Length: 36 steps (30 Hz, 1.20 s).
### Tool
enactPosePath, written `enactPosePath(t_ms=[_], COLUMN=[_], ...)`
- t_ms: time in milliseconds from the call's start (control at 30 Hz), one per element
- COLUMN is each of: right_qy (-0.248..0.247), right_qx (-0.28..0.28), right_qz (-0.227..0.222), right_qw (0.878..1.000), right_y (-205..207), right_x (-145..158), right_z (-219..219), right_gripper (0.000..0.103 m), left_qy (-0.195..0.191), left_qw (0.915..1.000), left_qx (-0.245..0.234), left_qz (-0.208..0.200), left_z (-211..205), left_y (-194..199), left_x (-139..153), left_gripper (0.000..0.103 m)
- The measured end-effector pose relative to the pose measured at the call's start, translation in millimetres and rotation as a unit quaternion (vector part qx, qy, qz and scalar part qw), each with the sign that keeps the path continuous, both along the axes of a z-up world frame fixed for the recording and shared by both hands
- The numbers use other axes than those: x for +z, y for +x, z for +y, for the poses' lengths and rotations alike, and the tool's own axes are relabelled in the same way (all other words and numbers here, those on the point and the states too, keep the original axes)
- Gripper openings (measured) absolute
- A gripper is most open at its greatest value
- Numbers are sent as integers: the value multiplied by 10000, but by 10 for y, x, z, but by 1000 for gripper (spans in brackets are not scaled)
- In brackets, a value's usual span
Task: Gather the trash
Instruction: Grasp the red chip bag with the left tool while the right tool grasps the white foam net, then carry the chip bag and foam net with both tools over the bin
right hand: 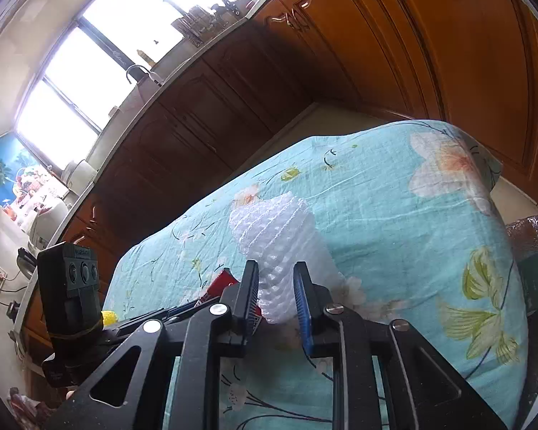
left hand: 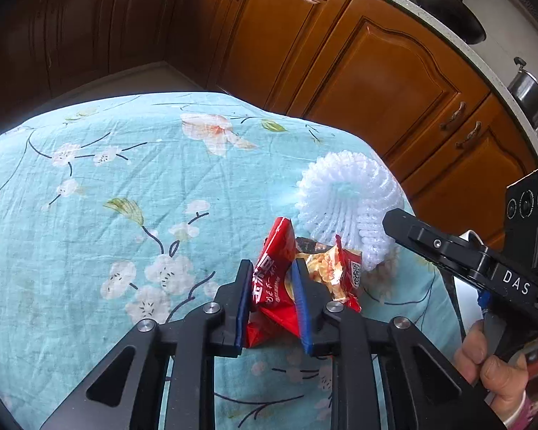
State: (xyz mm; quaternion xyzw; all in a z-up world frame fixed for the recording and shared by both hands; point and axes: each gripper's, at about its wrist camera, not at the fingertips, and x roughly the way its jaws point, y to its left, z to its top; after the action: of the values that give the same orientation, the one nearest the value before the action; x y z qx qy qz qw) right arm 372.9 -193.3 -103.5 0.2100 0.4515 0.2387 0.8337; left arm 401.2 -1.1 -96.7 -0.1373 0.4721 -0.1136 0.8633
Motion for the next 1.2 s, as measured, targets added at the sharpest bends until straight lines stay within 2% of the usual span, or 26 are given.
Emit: enactPosePath(t_ms=[133,533,833,1200], right_qy=[-4,54,-107,-308], right_qx=[-83,-422,-811,-1236], right_qz=[-93,-558,-735,-937], right_qw=[9999,9975,9939,9874], right_y=[-138,-857,-1454,-2016], right_x=[64,461,619,758], right_z=[-120,-552,-918,-1293], right_gripper=[13,12,12,12], left_qy=[20,-143,219,399], left_qw=[9999,9985,9949,9914], left_qx=[-90,-67,-365,-823], left_qz=[-125,-533,-912,-941], left_z=[-73,-129,-452,-925], left_y=[-109,-758,-1264,-1564], left_x=[63,312,599,686], left_gripper=[11,10,10,10])
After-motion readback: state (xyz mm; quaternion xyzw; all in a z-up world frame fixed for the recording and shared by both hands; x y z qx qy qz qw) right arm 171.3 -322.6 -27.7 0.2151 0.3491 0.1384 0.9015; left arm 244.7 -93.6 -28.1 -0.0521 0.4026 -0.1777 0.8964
